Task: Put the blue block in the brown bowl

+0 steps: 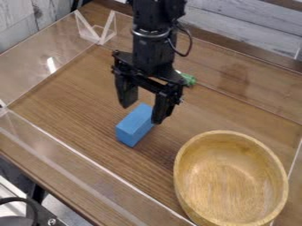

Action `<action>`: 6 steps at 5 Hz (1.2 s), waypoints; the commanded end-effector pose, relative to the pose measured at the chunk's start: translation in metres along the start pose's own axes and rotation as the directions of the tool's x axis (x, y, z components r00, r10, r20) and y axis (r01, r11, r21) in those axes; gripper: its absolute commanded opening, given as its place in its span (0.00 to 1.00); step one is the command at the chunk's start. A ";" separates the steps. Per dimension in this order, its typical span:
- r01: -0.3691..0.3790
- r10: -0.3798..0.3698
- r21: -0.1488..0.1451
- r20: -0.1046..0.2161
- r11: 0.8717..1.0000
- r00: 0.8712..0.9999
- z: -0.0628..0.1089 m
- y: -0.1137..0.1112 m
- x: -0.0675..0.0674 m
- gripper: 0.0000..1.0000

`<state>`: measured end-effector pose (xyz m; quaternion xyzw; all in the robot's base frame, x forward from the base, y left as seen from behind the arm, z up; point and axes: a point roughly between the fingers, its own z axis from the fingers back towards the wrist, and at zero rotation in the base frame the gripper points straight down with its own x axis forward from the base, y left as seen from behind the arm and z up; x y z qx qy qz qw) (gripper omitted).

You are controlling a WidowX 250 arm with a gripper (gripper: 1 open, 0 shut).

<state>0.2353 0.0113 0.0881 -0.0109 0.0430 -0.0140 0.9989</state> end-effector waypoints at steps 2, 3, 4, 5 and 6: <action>0.006 -0.006 -0.004 0.033 1.000 0.999 0.002 0.006 0.002 1.00; 0.011 -0.011 -0.010 0.027 1.000 1.000 -0.002 0.008 0.001 1.00; 0.015 -0.015 -0.016 0.023 1.000 1.000 -0.005 0.010 0.000 1.00; 0.021 -0.021 -0.026 0.026 0.999 0.999 -0.008 0.013 -0.001 1.00; 0.027 -0.026 -0.036 0.030 0.999 0.999 -0.011 0.016 -0.001 1.00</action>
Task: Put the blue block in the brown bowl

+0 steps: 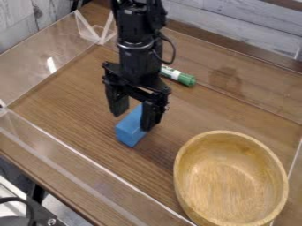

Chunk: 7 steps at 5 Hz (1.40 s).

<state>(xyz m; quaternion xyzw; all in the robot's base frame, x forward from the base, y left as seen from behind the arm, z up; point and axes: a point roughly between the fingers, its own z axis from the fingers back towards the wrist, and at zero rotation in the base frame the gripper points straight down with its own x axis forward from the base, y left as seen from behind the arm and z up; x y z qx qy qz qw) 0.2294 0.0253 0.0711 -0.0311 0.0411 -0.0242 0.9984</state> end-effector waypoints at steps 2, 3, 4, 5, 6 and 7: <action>0.016 -0.015 -0.014 0.049 1.000 0.999 0.000 0.007 0.004 1.00; 0.016 -0.015 -0.019 0.060 1.000 0.998 -0.002 0.009 0.005 1.00; 0.014 -0.013 -0.023 0.072 1.000 0.997 -0.004 0.011 0.006 1.00; 0.013 -0.011 -0.025 0.083 1.000 0.997 -0.006 0.012 0.007 1.00; 0.008 -0.005 -0.028 0.092 1.000 0.996 -0.007 0.013 0.007 1.00; 0.010 -0.007 -0.031 0.096 0.999 0.995 -0.013 0.014 0.008 1.00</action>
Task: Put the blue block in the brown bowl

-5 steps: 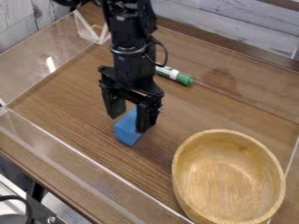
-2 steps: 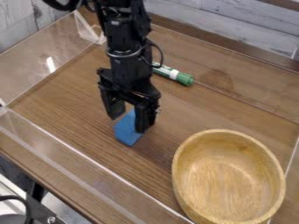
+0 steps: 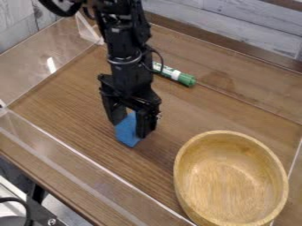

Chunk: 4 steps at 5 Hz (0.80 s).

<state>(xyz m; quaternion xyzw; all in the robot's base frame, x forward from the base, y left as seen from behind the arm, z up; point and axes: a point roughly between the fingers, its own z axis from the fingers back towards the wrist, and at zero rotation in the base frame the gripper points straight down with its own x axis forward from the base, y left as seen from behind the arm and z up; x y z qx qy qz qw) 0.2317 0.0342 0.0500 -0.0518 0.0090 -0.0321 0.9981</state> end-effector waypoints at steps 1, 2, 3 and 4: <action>-0.006 0.006 0.004 0.039 1.000 0.999 0.002 0.005 0.005 1.00; -0.003 0.003 0.001 0.047 1.000 0.999 -0.003 0.006 0.006 1.00; -0.001 0.001 -0.003 0.053 1.000 0.999 -0.005 0.007 0.006 0.00; -0.004 0.004 -0.002 0.048 1.000 0.999 -0.002 0.008 0.006 0.00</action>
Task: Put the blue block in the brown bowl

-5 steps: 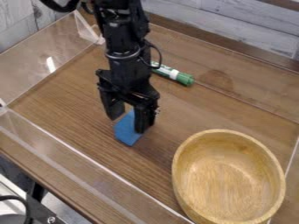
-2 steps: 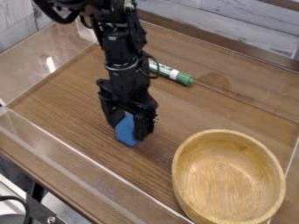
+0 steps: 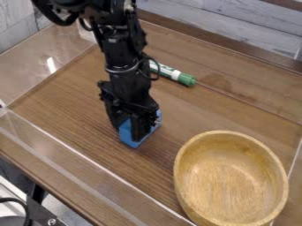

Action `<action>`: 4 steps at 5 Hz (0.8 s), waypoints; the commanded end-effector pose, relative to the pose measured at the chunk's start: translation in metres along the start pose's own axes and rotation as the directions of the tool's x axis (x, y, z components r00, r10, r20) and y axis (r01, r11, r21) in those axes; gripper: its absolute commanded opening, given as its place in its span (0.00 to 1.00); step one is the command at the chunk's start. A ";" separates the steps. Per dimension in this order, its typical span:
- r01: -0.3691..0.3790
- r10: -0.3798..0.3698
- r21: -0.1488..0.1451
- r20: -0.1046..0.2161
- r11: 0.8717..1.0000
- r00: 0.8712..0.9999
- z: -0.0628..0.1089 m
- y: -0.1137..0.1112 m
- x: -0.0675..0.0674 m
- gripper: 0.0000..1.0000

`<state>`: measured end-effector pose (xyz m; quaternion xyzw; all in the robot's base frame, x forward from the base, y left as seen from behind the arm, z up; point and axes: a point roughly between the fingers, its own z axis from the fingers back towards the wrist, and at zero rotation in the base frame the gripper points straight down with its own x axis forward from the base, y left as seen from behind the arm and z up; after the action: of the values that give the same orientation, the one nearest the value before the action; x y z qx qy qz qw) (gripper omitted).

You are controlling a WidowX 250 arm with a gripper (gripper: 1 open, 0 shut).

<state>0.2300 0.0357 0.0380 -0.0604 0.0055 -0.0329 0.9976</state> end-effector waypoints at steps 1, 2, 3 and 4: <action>-0.008 0.007 0.019 0.033 1.000 0.999 0.015 0.005 0.007 0.00; -0.009 0.009 0.022 0.026 1.000 1.000 0.020 0.006 0.007 0.00; -0.014 0.013 0.024 0.022 1.000 1.000 0.025 0.006 0.007 0.00; -0.020 0.019 0.026 0.022 0.999 1.000 0.031 0.007 0.008 0.00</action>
<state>0.2263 0.0397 0.0502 -0.0596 0.0337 -0.0251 0.9973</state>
